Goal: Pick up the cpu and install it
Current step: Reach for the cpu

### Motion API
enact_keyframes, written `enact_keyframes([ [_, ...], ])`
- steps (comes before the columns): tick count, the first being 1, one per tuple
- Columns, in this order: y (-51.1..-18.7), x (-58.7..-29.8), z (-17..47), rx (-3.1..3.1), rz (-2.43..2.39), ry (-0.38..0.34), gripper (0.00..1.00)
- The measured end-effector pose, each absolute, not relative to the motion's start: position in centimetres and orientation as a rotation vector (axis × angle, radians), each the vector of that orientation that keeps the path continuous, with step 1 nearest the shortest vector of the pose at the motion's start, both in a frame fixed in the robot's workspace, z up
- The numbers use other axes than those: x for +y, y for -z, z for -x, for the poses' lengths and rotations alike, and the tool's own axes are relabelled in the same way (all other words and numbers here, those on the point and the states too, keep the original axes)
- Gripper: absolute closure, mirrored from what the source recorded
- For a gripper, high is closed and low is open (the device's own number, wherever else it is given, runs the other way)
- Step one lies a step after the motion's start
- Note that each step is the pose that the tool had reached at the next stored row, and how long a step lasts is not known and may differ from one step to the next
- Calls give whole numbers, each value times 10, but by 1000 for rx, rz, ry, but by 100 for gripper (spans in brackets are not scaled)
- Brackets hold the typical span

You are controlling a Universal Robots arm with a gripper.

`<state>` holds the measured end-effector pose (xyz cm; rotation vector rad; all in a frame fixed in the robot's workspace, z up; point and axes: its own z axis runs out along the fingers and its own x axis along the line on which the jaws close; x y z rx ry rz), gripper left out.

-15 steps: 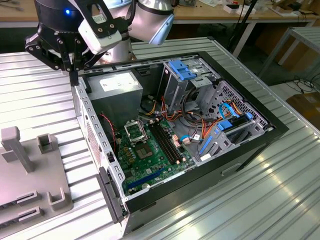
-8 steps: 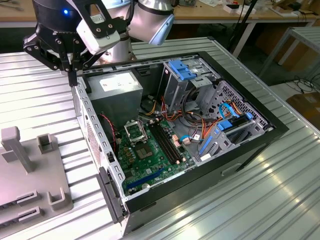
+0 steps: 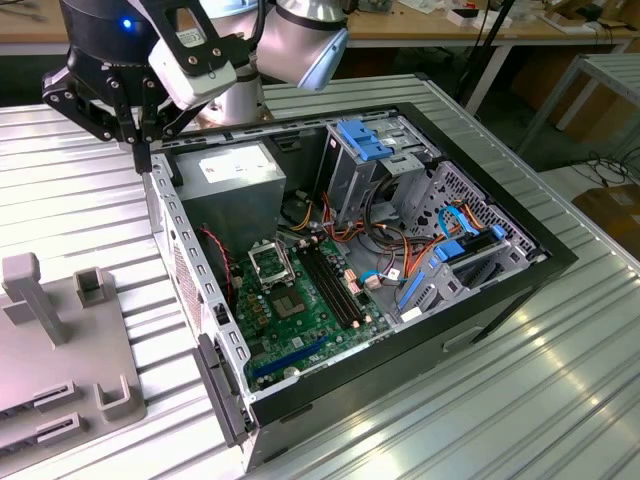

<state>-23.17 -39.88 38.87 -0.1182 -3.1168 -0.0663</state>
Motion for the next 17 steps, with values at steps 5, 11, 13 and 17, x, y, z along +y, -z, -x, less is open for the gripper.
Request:
enact_keyframes([
  [5, -389, -399, 234, -3117, 118, 66, 89],
  [11, -389, -399, 238, -3117, 118, 66, 89],
  [13, -389, -399, 241, -3117, 118, 66, 89],
  [17, -389, -399, 244, -3117, 118, 66, 89],
])
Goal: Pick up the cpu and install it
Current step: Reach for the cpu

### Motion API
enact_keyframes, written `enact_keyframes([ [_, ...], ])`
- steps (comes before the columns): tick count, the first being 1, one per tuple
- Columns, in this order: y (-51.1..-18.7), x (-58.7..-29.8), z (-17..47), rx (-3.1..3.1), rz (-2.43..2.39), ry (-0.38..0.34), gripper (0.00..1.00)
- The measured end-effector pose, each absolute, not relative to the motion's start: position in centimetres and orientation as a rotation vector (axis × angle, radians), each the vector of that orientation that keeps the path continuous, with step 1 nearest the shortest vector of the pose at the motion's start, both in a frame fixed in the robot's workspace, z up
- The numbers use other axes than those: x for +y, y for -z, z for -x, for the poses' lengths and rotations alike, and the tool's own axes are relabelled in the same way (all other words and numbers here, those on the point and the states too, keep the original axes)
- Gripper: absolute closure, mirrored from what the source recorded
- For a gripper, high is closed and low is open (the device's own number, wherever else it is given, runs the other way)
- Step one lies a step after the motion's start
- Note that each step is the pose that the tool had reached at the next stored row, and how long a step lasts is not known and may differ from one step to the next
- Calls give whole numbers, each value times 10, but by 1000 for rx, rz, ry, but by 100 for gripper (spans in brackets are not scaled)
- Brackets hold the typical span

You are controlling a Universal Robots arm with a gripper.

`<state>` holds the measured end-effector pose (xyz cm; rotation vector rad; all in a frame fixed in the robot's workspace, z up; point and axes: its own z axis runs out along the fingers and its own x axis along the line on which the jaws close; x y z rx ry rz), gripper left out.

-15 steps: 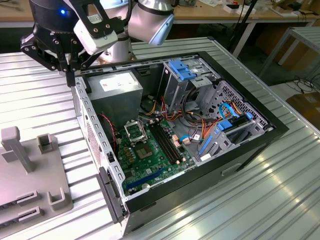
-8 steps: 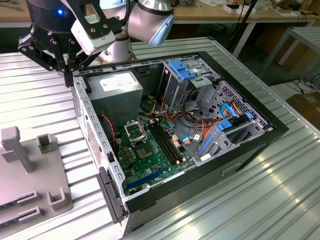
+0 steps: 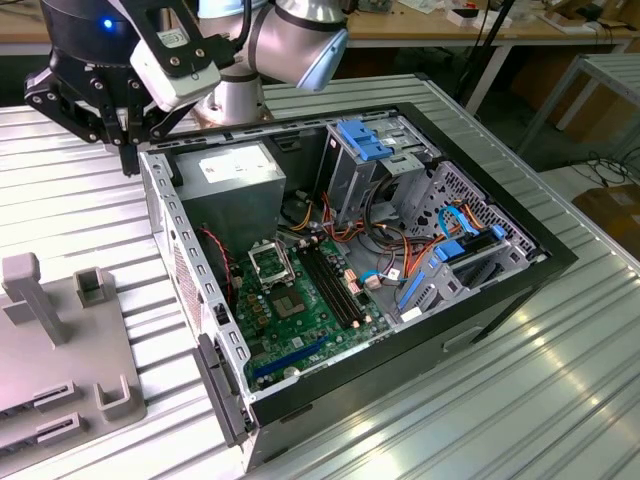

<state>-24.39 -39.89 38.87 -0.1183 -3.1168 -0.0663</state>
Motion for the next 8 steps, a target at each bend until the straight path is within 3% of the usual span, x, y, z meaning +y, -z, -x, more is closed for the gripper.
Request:
enact_keyframes([
  [8, -389, -399, 253, -3117, 118, 66, 89],
])
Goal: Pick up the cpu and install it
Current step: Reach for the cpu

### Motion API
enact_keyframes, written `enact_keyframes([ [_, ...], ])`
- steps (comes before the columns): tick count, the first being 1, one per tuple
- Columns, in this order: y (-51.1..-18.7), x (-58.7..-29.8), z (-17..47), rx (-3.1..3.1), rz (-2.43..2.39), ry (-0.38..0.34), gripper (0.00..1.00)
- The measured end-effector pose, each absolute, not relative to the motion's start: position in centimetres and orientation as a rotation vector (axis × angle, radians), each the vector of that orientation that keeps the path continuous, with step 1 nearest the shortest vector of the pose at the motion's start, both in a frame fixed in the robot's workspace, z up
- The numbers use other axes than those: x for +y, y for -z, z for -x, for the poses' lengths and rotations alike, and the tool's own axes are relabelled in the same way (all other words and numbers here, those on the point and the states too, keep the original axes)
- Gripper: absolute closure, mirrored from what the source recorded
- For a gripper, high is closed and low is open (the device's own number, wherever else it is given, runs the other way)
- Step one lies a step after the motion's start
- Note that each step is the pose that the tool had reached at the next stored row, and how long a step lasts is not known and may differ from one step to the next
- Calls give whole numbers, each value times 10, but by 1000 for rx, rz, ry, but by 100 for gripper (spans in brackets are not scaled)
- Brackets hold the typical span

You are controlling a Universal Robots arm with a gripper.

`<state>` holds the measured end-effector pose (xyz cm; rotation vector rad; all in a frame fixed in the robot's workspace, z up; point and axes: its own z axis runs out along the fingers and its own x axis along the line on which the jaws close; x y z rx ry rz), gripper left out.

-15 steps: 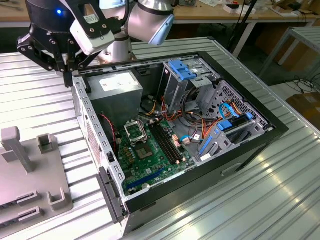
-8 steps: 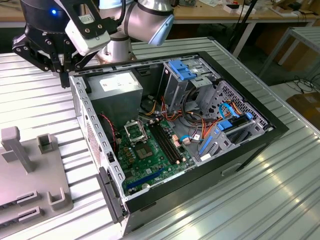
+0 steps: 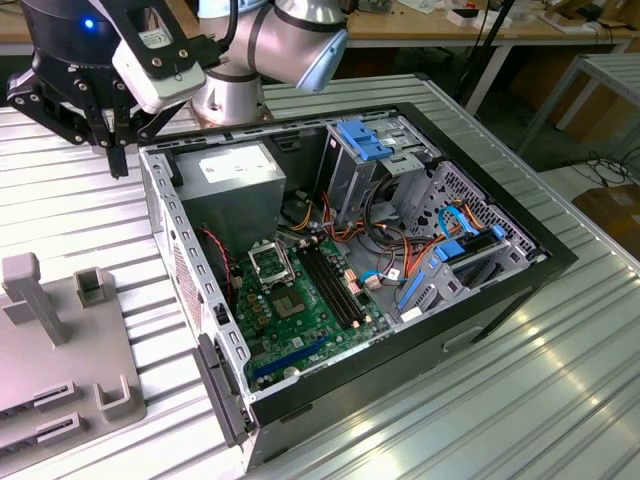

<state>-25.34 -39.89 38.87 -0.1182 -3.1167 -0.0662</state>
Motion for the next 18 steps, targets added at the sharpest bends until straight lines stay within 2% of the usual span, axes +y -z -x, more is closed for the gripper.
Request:
enact_keyframes([
  [18, -389, -399, 292, -3117, 118, 66, 89],
])
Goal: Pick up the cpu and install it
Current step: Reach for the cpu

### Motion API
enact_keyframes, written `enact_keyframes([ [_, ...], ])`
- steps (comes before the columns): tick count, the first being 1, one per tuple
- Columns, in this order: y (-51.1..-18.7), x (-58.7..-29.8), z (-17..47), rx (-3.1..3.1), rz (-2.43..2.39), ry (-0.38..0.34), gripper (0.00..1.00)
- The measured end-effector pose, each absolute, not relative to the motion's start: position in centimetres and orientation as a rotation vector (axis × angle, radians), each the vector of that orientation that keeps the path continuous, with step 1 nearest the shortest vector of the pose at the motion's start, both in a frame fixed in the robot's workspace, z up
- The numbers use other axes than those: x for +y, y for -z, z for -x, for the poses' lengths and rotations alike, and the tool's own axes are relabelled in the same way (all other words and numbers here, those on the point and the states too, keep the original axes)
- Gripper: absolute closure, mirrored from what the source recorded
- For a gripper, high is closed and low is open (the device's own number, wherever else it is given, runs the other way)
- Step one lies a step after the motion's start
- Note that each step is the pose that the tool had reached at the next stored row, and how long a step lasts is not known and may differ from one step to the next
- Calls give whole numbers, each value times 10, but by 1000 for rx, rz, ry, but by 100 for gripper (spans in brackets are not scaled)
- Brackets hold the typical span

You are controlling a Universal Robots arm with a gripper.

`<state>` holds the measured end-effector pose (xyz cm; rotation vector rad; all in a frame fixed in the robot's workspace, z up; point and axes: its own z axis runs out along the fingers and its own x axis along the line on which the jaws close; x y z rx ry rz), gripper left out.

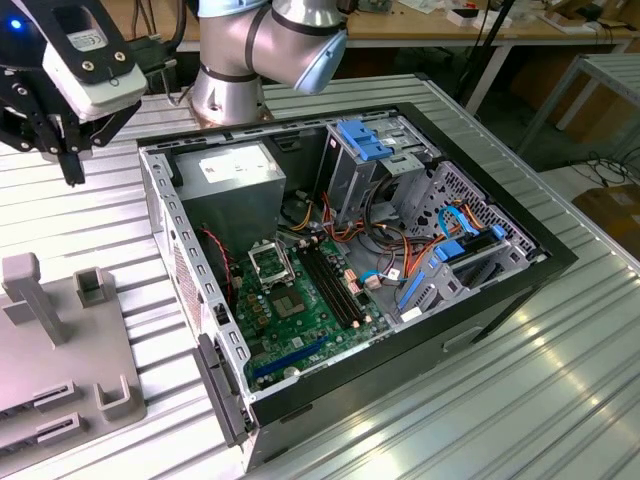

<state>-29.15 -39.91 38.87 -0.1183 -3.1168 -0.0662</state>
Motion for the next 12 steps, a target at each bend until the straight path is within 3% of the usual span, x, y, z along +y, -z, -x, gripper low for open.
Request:
enact_keyframes([
  [12, -389, -399, 308, -3117, 118, 66, 89],
])
